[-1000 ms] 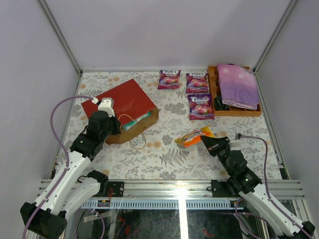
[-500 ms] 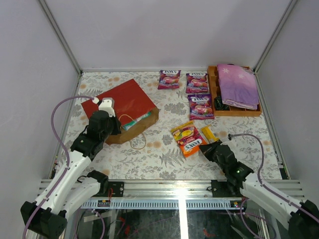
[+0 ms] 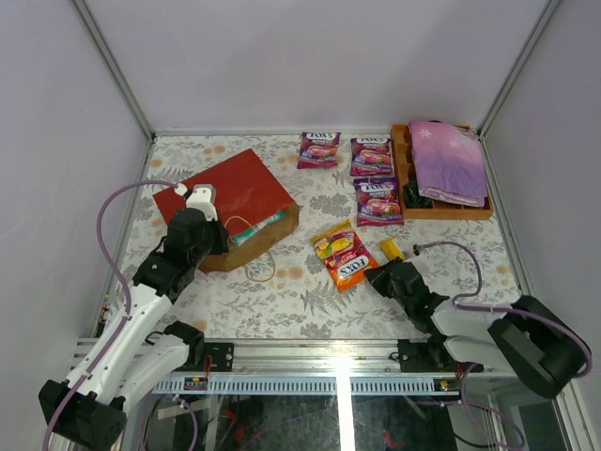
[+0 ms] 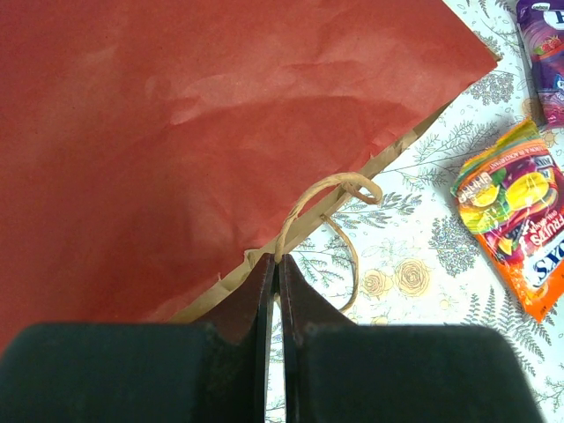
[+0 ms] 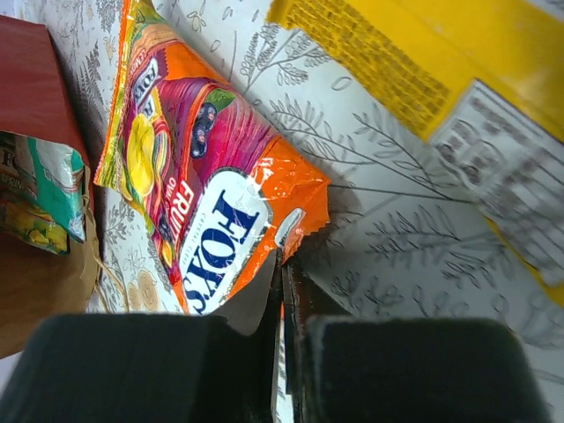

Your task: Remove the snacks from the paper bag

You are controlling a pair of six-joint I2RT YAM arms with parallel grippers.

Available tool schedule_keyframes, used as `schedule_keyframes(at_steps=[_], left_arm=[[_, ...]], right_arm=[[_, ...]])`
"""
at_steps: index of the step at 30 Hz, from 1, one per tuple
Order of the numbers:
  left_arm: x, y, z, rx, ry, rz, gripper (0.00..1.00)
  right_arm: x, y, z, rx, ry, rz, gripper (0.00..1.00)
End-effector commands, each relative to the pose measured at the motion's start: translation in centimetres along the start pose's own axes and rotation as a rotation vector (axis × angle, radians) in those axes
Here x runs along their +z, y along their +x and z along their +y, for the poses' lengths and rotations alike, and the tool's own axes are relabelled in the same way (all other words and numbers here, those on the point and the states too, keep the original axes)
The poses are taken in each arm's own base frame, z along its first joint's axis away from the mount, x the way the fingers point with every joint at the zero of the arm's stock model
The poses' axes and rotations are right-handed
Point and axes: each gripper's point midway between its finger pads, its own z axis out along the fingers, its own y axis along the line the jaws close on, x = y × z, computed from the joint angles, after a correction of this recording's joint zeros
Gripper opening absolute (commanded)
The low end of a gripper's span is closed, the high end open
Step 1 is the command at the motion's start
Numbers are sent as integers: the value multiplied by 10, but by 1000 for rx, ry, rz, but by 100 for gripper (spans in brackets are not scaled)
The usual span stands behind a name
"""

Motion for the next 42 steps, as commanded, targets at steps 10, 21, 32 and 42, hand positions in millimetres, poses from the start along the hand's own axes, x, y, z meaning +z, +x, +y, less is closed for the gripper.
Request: schedule_keyframes(at_steps=[10,21,32,42], left_arm=[[-3,-11,-5,-16,27,-41,0],[-7,-13,-5,-16,27,-57,0],[-9,-15,-4,-18,28,-67,0],[-9,-15,-4,-16,28,-67,0]], right_arm=[[42,-17,59,236,-80,-77,0],[65,-31,98,441,-80,-199,0],[76,-47,113,517,-3,-366,0],[94,-64,129,472,5,-480,0]])
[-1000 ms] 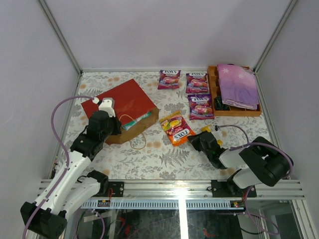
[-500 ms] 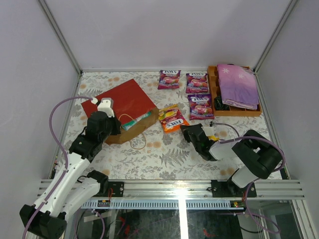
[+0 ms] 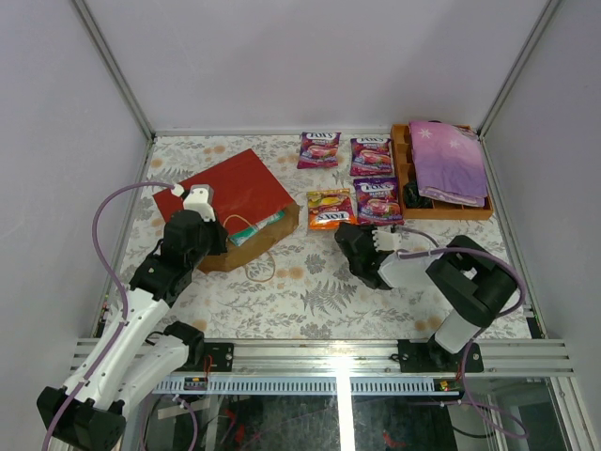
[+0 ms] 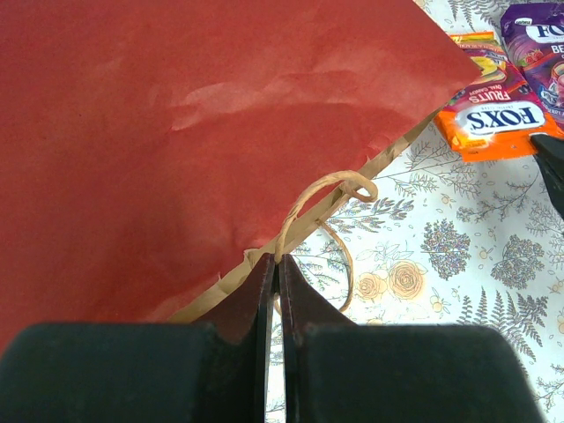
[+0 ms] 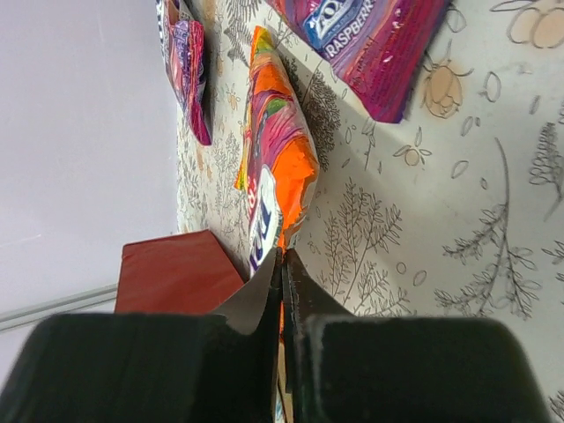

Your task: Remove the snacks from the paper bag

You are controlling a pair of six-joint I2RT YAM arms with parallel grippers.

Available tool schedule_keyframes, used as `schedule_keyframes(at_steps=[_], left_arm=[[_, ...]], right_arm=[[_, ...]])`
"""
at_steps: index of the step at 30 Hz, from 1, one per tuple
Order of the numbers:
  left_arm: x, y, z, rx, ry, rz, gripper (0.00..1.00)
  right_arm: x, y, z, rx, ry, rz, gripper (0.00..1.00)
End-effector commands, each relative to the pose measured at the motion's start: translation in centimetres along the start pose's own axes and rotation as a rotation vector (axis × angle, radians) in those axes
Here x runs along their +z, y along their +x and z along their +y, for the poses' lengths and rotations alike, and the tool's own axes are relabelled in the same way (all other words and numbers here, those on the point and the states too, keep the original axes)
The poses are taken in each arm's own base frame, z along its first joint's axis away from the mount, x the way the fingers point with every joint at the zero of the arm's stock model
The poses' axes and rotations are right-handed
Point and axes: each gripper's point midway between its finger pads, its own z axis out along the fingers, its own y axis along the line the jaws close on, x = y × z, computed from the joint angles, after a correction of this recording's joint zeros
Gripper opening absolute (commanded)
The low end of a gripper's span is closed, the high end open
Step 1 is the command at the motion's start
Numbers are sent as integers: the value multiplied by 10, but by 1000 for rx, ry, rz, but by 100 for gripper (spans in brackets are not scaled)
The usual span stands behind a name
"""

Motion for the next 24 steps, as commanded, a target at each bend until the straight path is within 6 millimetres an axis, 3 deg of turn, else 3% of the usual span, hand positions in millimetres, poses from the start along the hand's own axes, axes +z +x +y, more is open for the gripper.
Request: schedule_keyframes(at_steps=[1,7,15,20,24], left_arm=[[-2,-10,-3,-12,16,-36,0],[-2,-10,-3,-13,16,-38,0],[-2,-11,-2,-11,13,-42,0],[0,-10,3,-11,-15,-41,0],[3,-15,12,-2,-79,-48,0]], right_arm=[[16,-5,24,-20,-47,-98,0],[31,4,21,-62,-23,-93,0],[45,6,34,-122,-31,-141,2],[45,10,43,-148,-64,-129,32],[41,11,49,-194,-53,-113,93]])
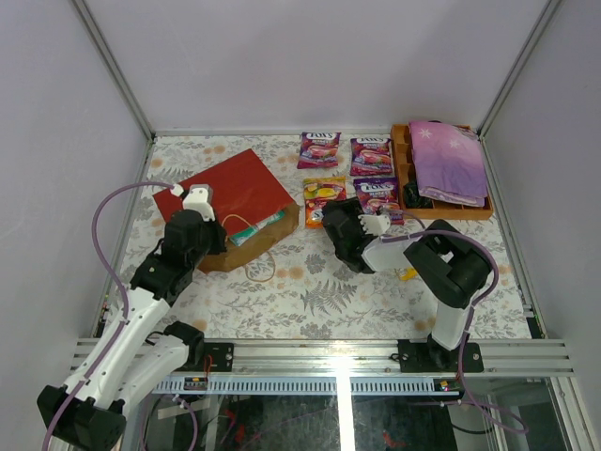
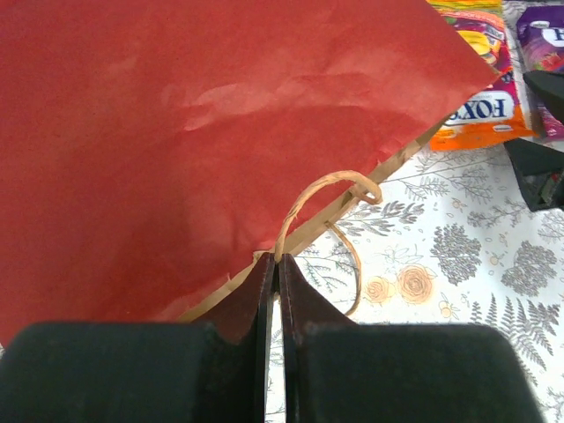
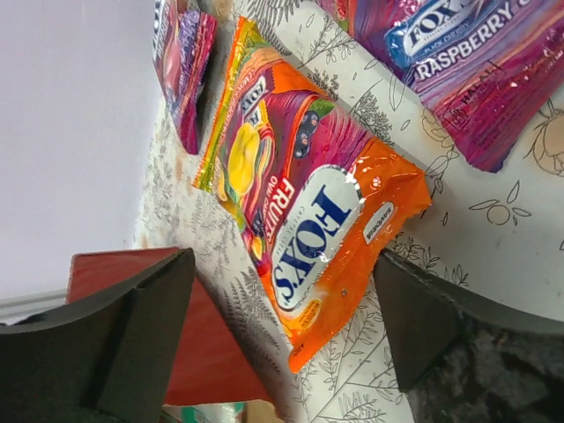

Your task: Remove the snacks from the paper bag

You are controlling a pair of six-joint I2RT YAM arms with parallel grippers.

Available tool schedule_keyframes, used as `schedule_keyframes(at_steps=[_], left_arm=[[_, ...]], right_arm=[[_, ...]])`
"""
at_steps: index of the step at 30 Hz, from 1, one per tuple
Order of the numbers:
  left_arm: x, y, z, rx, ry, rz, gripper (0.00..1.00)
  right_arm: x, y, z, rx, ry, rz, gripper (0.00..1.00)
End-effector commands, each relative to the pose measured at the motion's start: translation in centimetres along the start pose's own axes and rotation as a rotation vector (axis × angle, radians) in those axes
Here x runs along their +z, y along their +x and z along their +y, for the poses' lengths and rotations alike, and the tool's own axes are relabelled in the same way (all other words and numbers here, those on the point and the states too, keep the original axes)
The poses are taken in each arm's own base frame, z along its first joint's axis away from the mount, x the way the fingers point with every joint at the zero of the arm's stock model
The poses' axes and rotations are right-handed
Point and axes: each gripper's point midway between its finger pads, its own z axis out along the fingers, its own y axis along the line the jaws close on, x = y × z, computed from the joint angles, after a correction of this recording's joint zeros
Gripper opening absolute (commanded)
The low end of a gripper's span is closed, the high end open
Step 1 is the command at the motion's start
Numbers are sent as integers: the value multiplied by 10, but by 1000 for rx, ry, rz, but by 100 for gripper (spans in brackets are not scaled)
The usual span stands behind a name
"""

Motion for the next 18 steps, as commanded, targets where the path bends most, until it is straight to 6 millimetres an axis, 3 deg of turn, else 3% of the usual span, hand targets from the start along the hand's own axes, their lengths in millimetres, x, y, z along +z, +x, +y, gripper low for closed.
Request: schedule_keyframes(at_steps=[1,8,14,18], left_arm=[[2,-18,17,0,-106,-56,0],[-14,-47,42,-9,-265,-142,0],[-31,-91,36,-53,-262,-249,0],[-34,-118,30,-47,-266,-279,0]], right_arm=[[-2,-13,32,-62,-36,-43,99],[-29,-17,63,-220,-96,21,99],[-69,-17,71,-352,-214,157,100],[-104,-4,71,-502,-297,242,99]])
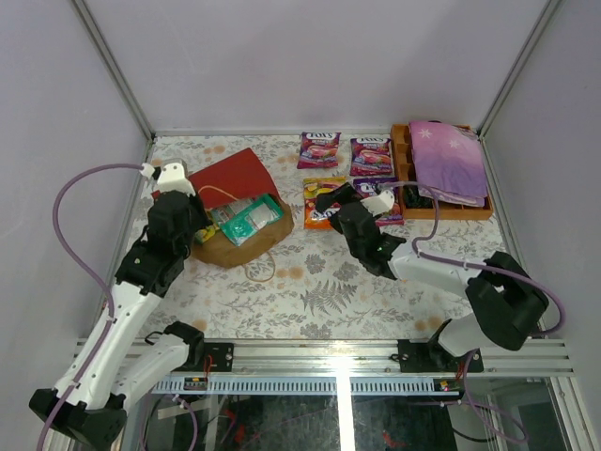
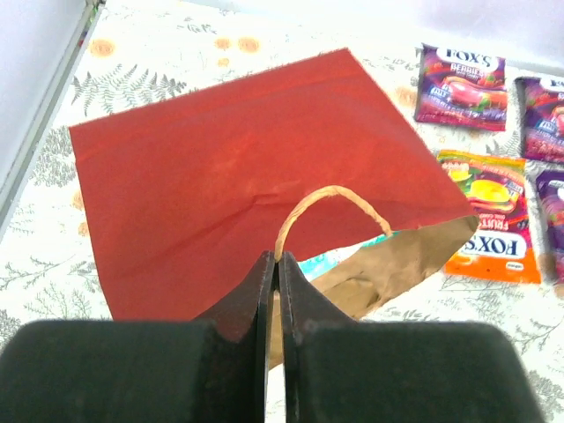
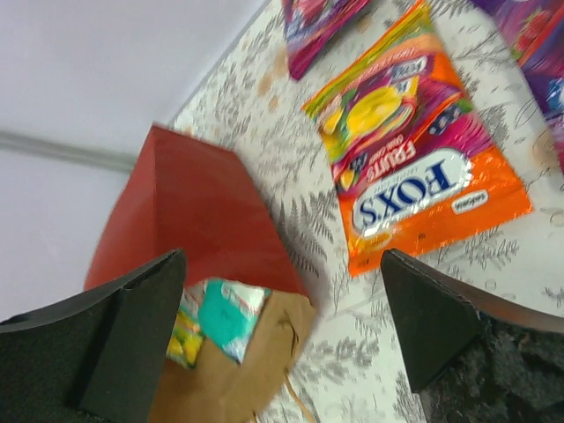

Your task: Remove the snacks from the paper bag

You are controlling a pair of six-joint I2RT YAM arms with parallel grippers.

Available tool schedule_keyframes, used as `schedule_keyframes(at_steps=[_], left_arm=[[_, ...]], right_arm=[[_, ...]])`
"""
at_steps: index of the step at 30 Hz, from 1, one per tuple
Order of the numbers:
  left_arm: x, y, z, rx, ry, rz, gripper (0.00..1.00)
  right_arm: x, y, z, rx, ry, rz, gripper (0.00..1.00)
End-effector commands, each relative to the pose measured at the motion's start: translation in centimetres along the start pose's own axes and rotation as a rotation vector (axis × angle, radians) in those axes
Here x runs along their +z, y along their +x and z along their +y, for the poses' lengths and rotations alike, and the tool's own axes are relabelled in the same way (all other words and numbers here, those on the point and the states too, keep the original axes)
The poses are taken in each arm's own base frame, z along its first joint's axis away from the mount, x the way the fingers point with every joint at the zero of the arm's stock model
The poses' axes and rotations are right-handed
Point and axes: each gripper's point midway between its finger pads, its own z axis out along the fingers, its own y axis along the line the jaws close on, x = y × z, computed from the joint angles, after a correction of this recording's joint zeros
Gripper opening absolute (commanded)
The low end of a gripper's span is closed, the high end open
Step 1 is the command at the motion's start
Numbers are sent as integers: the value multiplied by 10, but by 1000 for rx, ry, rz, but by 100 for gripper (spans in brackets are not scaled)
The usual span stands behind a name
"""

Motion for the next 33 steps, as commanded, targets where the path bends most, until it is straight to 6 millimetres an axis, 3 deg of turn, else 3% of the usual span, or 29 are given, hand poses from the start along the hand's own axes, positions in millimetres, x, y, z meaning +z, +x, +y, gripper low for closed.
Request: schedule_keyframes(at_steps=[1,7,11,12,15,21,25,30,33], left_arm=[[0,-39,0,-14,-37,-74,0],[-2,-59,-1,19,-42,-105,0],[-5,-51,8,37,-72,-93,0],[-6,-47,11,26,-81,-93,0],[-11,-39,17,-13,-96,-97,0],[-11,-20,24,-28,-113,-81,0],[-3,-5,22,-16,-102,-57,0],[1,5,19,8,-81,-36,0],[2,11,18,11,-68,-31,0]], right_arm=[[-37,25,13,-239,-121,112,99],[-84,59,16,-422,-254,112,95],[-113,106,32,-564,-392,167,94],[-116,119,40,-589,-407,189,94],[-113,146,39,-630,-403,231,94],[-127,178,70,-623,-560,307,94],[-123,199,84,-510,-583,336,94],[-100,202,94,-155,-517,282,95],[-83,208,94,44,-478,301,90]])
